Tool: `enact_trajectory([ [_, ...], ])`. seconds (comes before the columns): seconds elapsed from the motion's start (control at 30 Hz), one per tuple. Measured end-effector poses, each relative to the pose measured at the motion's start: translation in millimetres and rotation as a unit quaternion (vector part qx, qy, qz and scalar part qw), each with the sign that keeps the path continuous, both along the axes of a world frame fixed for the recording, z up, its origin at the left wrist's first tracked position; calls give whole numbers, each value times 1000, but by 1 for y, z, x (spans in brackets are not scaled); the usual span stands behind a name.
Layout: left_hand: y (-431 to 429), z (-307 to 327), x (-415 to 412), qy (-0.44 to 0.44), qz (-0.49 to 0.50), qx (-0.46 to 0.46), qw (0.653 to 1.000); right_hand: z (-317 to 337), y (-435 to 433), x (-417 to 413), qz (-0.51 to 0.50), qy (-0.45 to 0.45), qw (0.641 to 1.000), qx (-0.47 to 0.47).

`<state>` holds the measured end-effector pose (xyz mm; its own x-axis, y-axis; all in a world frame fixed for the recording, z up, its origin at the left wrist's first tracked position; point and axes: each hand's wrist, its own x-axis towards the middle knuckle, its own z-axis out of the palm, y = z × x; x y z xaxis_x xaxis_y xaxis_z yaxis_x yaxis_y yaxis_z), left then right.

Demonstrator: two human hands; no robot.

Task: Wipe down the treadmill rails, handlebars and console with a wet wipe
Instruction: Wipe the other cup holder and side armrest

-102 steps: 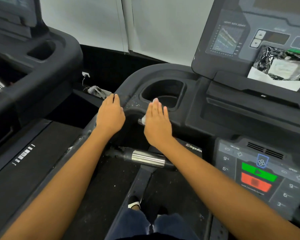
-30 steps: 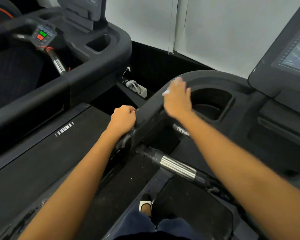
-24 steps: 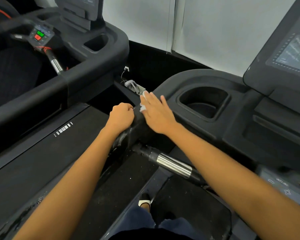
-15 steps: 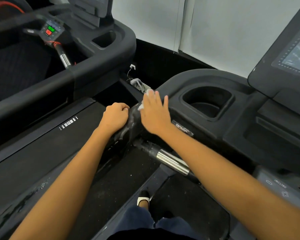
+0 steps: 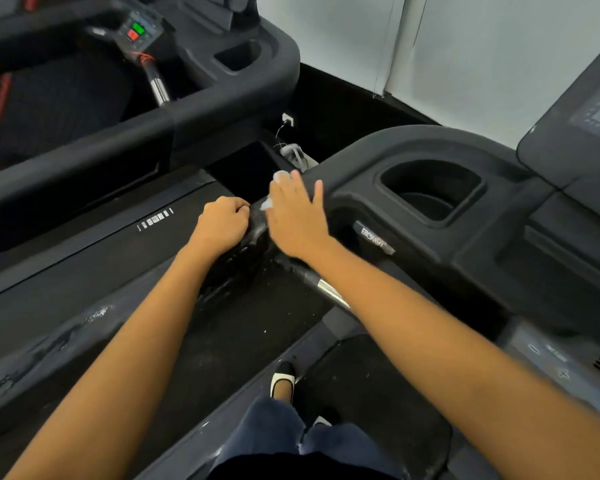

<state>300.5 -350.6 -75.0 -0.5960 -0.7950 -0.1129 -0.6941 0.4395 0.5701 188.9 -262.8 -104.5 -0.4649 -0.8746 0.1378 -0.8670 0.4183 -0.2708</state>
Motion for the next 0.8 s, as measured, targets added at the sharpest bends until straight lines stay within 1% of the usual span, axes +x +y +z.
enact_trajectory([
  [0.07,1,1,2,10,9,11,1000,-8,12,43,69,14,997,-16],
  [0.1,2,1,3,15,14,13,1000,-10,16,45,90,30,995,-13],
  [0.17,0,3,6,24,22,14,999,-7,19,17,126,95,987,4],
  [0.2,-1,4,8,26,26,16,999,-6,18,-2,125,119,985,7],
  [0.23,-2,4,10,29,29,20,999,-3,17,-23,103,116,988,9],
  [0.33,-2,3,14,34,31,28,999,4,12,-74,-8,57,998,23],
  [0.4,-1,2,15,35,27,25,999,2,5,-73,-53,13,998,26],
  [0.47,-3,-1,14,38,23,25,999,-1,3,-39,-76,-12,997,-2],
  [0.53,-6,-5,12,42,19,22,999,-8,10,19,-81,-31,996,-33],
  [0.63,-9,-9,6,48,9,21,999,-19,31,96,-81,-94,989,-79],
  [0.7,-10,-8,3,51,-7,25,998,-21,32,105,-91,-116,986,-80],
  [0.8,-14,-4,7,54,-41,24,997,-13,9,70,-123,-105,985,-67],
])
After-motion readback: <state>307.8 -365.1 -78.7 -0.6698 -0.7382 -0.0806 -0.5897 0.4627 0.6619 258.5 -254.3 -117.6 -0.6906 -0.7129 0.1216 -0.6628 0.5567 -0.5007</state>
